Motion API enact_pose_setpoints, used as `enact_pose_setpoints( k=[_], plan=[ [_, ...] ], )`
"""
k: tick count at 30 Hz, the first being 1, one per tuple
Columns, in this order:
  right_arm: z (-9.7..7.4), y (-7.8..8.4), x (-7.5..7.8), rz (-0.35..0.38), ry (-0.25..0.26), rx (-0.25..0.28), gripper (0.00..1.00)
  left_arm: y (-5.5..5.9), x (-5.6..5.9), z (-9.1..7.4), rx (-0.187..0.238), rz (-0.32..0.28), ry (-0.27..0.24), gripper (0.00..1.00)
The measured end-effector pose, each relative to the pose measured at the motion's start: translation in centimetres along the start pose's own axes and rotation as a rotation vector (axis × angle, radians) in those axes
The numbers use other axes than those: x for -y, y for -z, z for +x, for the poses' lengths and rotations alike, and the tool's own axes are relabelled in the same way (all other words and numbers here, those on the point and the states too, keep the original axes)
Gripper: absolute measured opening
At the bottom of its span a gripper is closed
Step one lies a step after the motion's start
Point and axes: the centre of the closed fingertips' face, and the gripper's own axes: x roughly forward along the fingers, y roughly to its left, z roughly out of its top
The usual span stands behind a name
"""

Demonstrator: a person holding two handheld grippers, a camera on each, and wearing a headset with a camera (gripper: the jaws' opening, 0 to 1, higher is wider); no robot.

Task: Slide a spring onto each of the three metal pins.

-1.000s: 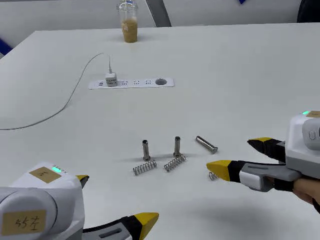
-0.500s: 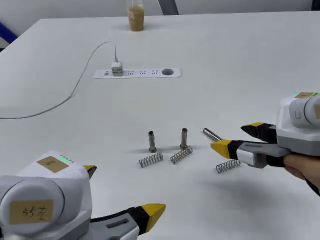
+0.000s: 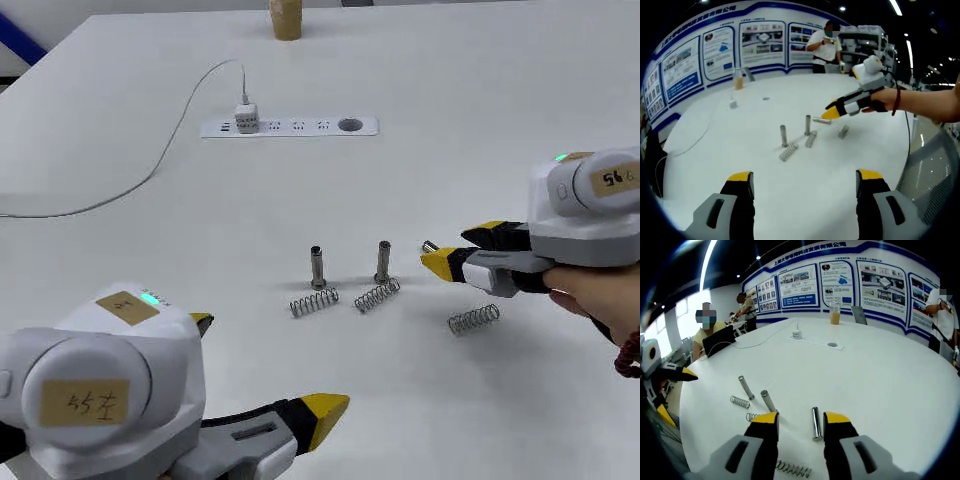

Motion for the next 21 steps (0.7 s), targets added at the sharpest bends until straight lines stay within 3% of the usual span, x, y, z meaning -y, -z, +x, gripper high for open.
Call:
enact_pose_setpoints(
  k=[21],
  plan=[
    [3.9,1.5,1.6,-0.004,0.016,-0.057,0.22,0.3,0.2,0.6,-0.015,0.006,0.013,0.84]
  ],
)
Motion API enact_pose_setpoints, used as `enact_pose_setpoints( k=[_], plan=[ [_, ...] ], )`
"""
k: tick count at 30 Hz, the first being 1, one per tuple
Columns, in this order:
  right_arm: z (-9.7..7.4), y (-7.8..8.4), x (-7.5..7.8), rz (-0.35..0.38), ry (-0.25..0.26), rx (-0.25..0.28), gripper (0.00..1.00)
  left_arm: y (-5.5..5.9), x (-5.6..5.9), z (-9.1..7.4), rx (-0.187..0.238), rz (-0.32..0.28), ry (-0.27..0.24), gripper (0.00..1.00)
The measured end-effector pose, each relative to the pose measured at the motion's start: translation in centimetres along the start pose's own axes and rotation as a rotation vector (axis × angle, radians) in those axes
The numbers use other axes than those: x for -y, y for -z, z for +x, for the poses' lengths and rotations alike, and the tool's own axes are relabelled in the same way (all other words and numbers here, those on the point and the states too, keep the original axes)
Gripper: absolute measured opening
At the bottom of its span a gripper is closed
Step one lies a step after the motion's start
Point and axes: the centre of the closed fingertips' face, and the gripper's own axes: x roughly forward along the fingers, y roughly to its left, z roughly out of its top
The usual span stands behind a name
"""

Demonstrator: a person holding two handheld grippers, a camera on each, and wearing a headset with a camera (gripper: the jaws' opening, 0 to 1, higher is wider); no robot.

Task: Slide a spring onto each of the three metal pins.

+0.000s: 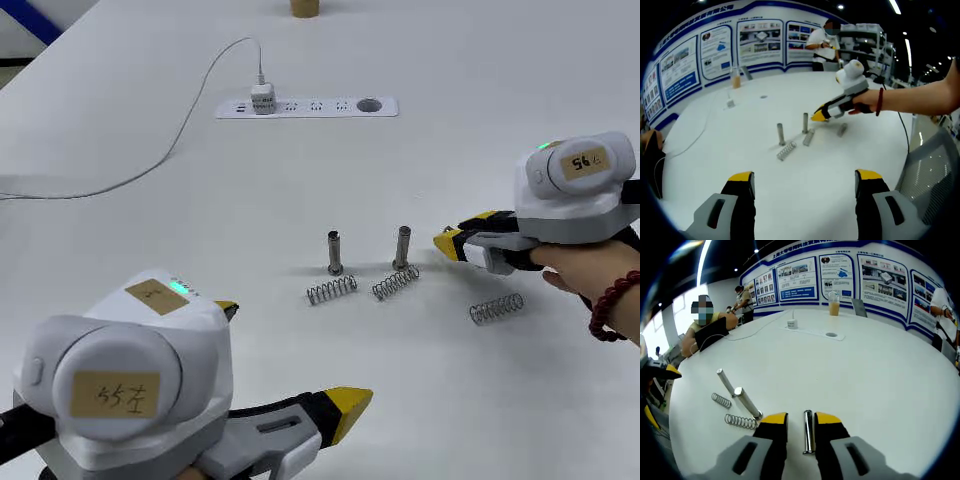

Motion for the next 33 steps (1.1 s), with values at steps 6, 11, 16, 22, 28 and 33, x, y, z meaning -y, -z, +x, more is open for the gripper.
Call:
enact_pose_setpoints(
  k=[6,11,16,22,28,33],
  plan=[
    [0.4,0.1,0.4,-0.003,0.008,-0.009,0.18,0.0,-0.2,0.1,-0.004,0.003,-0.002,0.83],
    [0.6,0.5,0.5,0.013,0.013,-0.025,0.16,0.1,-0.2,0.1,-0.006,0.003,-0.004,0.83],
    [0.7,0.4,0.7,-0.010,0.035,-0.025,0.11,0.0,-0.3,0.0,-0.005,0.007,-0.006,0.83],
    [0.7,0.3,0.8,0.027,0.032,-0.022,0.09,0.2,-0.5,-0.1,-0.008,0.006,-0.012,0.82],
    [0.2,-0.1,1.1,0.091,0.031,-0.005,0.09,0.1,-0.6,-0.2,-0.003,0.007,-0.016,0.82],
    [-0.8,-0.8,1.0,0.105,0.024,0.016,0.09,0.0,-0.4,-0.3,0.003,0.005,-0.012,0.82]
  ],
)
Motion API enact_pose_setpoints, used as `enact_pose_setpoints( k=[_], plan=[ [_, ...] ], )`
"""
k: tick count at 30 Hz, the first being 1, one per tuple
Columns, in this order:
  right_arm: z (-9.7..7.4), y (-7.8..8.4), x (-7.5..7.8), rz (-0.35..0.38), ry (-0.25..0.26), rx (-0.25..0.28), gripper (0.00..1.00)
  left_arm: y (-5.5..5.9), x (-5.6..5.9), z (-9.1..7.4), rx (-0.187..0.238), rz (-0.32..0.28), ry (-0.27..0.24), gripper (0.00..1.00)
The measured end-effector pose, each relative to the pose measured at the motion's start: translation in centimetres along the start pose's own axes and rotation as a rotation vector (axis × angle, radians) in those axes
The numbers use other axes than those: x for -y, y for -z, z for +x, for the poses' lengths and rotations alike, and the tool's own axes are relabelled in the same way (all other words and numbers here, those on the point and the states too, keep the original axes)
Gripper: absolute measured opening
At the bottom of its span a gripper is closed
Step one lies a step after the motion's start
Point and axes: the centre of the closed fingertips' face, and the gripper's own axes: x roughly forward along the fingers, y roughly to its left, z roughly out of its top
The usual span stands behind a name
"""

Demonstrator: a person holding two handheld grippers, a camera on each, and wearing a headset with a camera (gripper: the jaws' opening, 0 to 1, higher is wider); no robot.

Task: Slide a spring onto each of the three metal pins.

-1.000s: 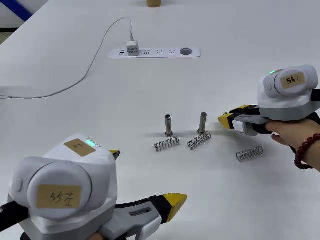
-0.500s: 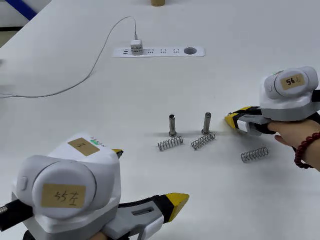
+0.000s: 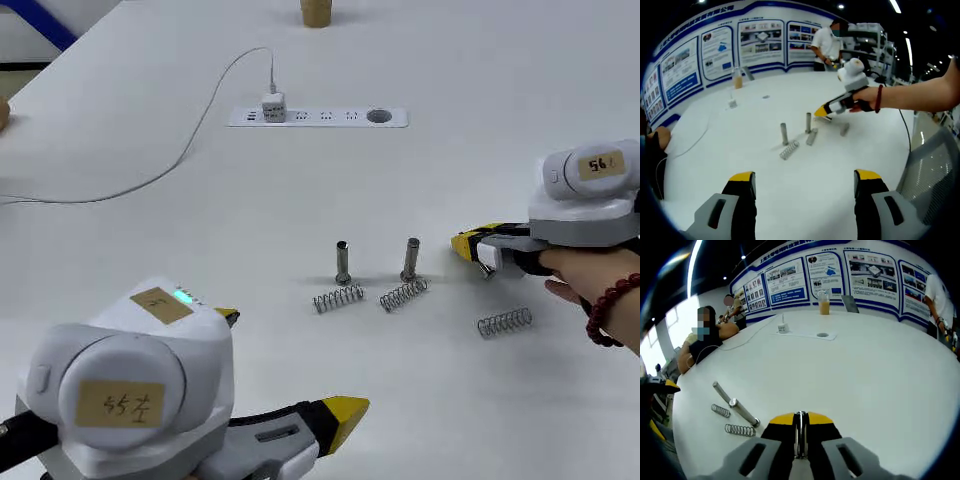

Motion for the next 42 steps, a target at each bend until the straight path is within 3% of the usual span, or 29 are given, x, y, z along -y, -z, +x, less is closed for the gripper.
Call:
enact_pose_setpoints(
  k=[18,28,42],
  plan=[
    [-3.2,-1.1,-1.0,-0.042,-0.001,0.040,0.09,-0.5,0.4,-0.6,0.025,0.012,0.010,0.80],
    [-4.8,-0.5,-1.5,-0.081,0.012,0.026,0.09,-0.7,0.4,-1.0,0.036,0.018,0.003,0.79],
    [-5.4,0.3,-1.5,-0.123,0.019,-0.011,0.09,-0.8,0.3,-1.4,0.046,0.026,-0.011,0.78]
  ],
)
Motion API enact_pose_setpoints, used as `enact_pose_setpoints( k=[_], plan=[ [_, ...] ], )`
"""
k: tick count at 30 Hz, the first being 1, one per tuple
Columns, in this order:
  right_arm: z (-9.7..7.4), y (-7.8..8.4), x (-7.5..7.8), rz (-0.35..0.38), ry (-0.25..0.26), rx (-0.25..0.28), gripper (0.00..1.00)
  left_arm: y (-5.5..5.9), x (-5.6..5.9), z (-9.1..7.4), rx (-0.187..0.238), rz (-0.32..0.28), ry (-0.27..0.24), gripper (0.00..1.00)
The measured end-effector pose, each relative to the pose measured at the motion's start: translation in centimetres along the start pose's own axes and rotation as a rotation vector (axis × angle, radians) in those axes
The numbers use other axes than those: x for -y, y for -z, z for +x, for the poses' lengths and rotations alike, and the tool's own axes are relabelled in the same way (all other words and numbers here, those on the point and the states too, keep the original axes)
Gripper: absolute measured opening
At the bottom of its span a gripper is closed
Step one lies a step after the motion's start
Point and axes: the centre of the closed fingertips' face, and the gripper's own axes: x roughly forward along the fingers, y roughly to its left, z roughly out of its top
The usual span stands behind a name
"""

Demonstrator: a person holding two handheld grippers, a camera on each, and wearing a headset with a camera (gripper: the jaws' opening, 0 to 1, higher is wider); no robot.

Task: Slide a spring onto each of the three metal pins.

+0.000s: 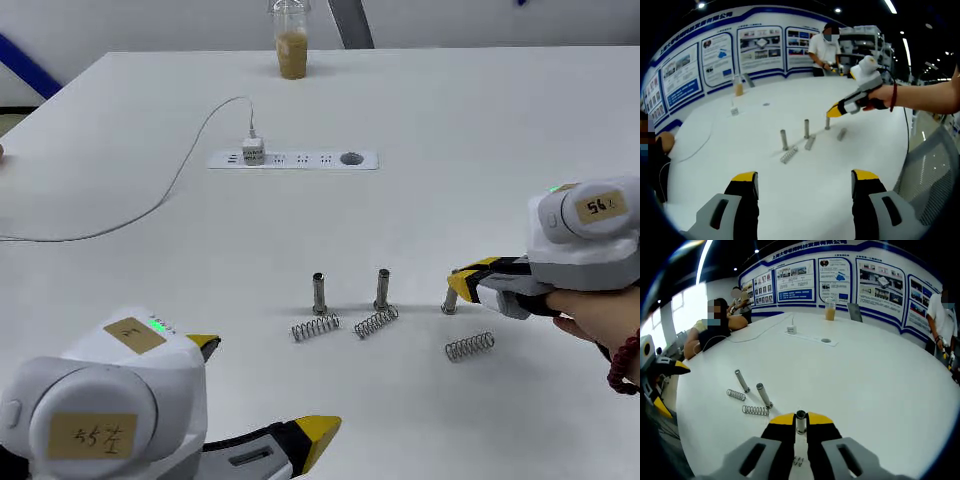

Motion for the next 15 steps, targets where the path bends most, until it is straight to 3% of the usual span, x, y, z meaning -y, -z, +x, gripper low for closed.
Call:
enact_pose_setpoints(
  k=[15],
  plan=[
    [0.13,0.07,0.01,0.026,-0.005,-0.006,0.09,0.06,-0.18,0.00,-0.005,0.009,-0.001,0.77]
  ],
)
